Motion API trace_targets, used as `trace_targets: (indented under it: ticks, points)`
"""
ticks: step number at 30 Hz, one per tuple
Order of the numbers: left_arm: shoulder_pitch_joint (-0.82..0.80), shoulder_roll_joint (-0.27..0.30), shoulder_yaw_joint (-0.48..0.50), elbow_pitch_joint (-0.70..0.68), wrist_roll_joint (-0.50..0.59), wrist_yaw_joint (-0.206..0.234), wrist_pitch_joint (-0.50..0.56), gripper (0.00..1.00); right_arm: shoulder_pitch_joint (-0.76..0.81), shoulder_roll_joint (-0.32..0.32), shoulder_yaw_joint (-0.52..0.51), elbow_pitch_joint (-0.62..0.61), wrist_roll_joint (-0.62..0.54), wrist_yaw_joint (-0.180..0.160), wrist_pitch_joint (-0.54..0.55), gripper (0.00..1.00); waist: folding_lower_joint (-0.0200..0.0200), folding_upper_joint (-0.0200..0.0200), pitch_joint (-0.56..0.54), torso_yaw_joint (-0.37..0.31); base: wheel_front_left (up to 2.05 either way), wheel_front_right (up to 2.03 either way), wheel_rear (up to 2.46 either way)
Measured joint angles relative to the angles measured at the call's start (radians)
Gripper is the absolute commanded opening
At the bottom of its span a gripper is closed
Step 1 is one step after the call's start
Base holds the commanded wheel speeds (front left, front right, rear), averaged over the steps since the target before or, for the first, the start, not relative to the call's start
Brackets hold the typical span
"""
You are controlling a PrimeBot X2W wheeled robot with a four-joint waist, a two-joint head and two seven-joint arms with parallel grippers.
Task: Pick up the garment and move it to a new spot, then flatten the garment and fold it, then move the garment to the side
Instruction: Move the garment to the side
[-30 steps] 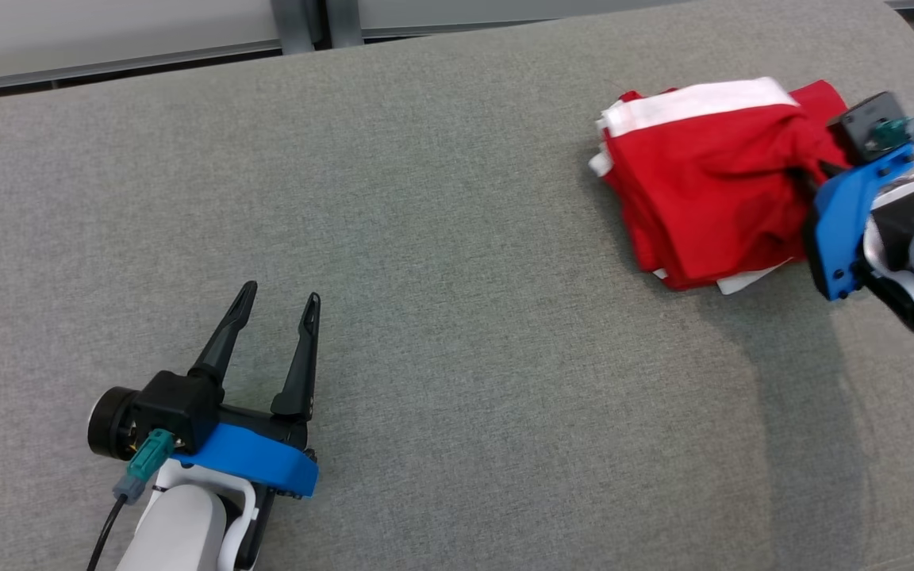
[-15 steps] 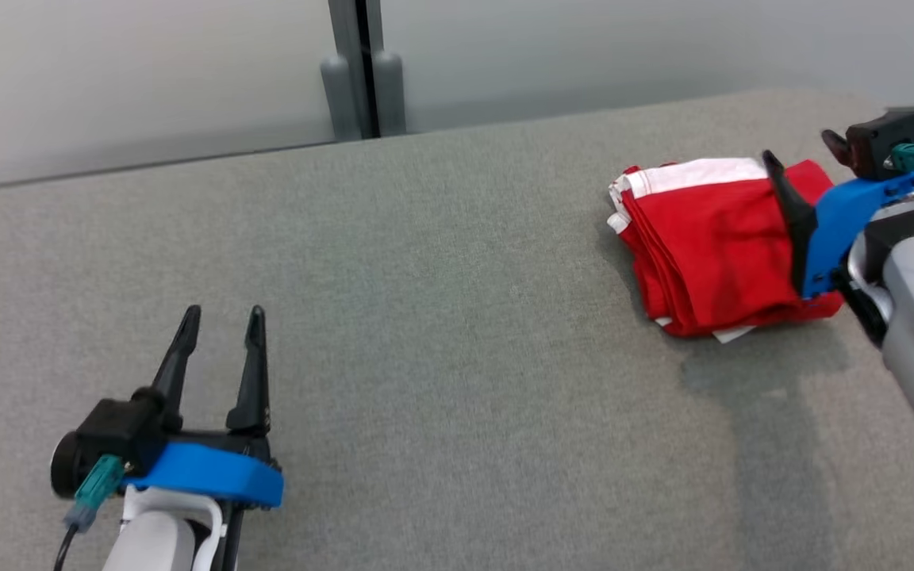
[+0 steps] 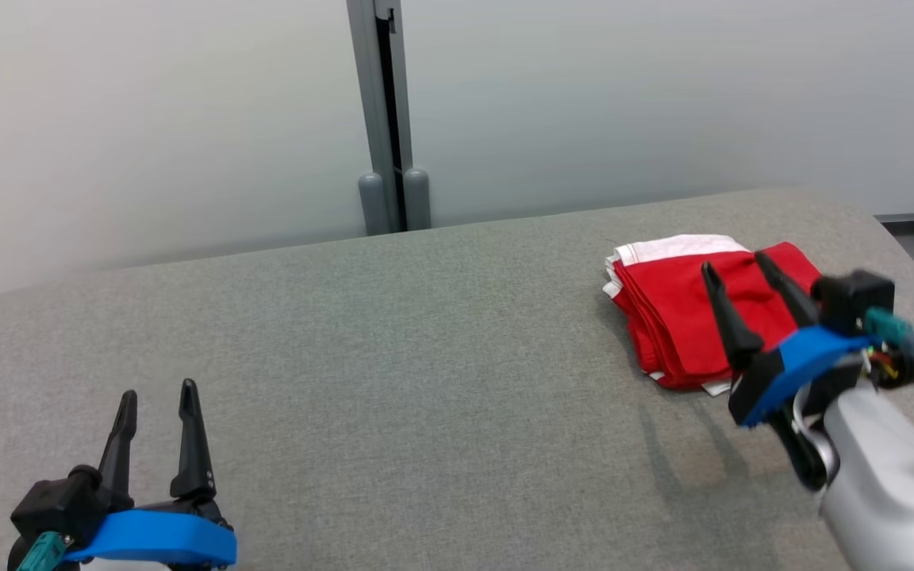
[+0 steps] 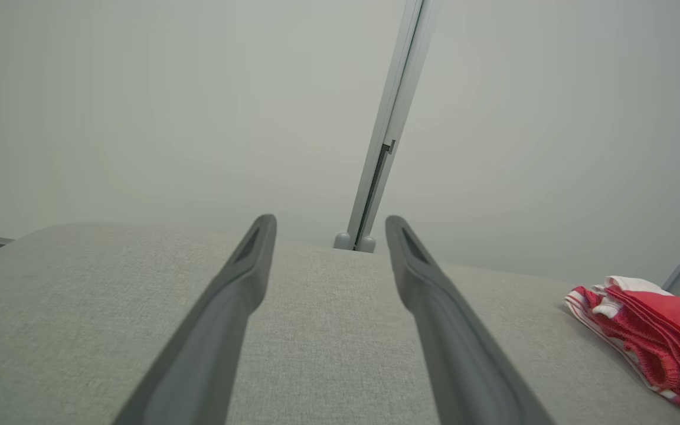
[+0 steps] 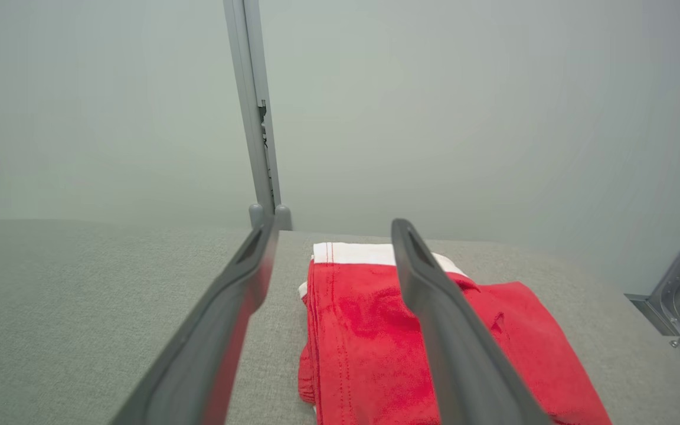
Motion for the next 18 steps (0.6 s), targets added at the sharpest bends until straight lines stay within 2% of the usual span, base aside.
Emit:
trace_targets:
  ticks: [4, 9, 12, 18]
  points:
    - [0.007, 0.005, 0.0, 0.031, 0.01, 0.001, 0.0, 1.0, 0.176, 0.049, -0.131, -0.154, -0.09, 0.0, 0.0, 1.0, 0.0001, 0.0, -0.014, 0.014, 0.0, 0.0, 0.0]
    - [0.009, -0.006, -0.017, 0.074, 0.032, -0.006, 0.0, 1.0, 0.346, 0.128, -0.236, -0.304, -0.177, 0.0, 0.0, 1.0, 0.0001, 0.0, -0.024, 0.02, 0.0, 0.0, 0.0]
    - [0.013, -0.006, -0.017, 0.093, 0.046, -0.008, 0.0, 1.0, 0.407, 0.163, -0.269, -0.351, -0.207, 0.0, 0.0, 1.0, 0.0002, 0.0, -0.027, 0.02, 0.0, 0.0, 0.0]
    - [0.014, -0.007, -0.011, 0.096, 0.069, -0.015, 0.0, 1.0, 0.441, 0.188, -0.298, -0.384, -0.249, 0.0, 0.0, 1.0, 0.0002, 0.0001, -0.03, 0.02, 0.0, 0.0, 0.0]
